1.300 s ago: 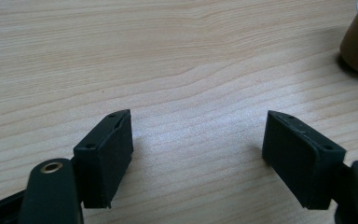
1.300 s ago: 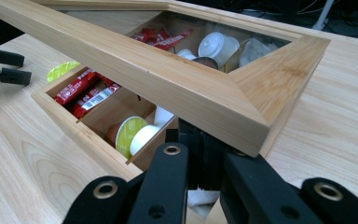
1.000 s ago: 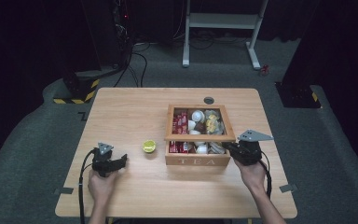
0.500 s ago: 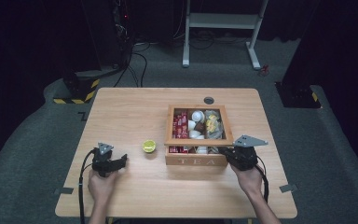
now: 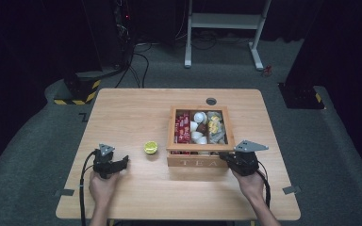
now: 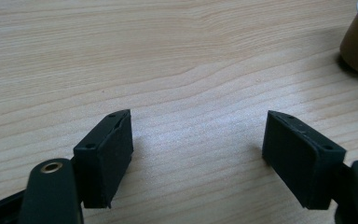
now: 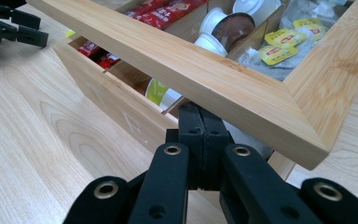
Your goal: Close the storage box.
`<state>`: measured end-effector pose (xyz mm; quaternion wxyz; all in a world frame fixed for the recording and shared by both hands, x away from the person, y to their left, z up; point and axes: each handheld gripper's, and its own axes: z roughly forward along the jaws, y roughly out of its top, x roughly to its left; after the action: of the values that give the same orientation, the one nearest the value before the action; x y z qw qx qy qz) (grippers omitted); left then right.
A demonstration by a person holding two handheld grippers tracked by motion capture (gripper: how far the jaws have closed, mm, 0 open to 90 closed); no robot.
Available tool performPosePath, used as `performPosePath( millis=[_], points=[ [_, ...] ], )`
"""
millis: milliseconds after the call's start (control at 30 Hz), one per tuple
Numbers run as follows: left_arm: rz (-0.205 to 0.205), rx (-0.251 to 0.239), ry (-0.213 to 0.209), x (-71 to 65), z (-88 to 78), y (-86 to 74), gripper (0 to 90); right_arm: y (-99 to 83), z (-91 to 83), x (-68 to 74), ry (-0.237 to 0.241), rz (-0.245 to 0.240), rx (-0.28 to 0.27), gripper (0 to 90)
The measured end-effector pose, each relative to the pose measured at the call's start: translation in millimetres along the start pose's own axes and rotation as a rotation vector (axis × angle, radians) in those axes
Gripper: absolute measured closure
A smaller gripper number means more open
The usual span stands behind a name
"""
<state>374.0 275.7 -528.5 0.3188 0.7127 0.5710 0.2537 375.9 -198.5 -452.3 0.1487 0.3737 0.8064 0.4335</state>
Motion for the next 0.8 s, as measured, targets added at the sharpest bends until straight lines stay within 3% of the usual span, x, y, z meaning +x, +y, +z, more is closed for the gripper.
performPosePath(
  millis=[400, 800],
  points=[
    [0.0, 0.0, 0.0, 0.0, 0.0, 0.0, 24.8, -7.2, 2.1, 3.3, 0.018, 0.007, 0.016, 89.9],
    [0.0, 0.0, 0.0, 0.0, 0.0, 0.0, 24.8, -13.4, -1.0, 6.6, 0.032, 0.013, -0.007, 89.8]
  ],
)
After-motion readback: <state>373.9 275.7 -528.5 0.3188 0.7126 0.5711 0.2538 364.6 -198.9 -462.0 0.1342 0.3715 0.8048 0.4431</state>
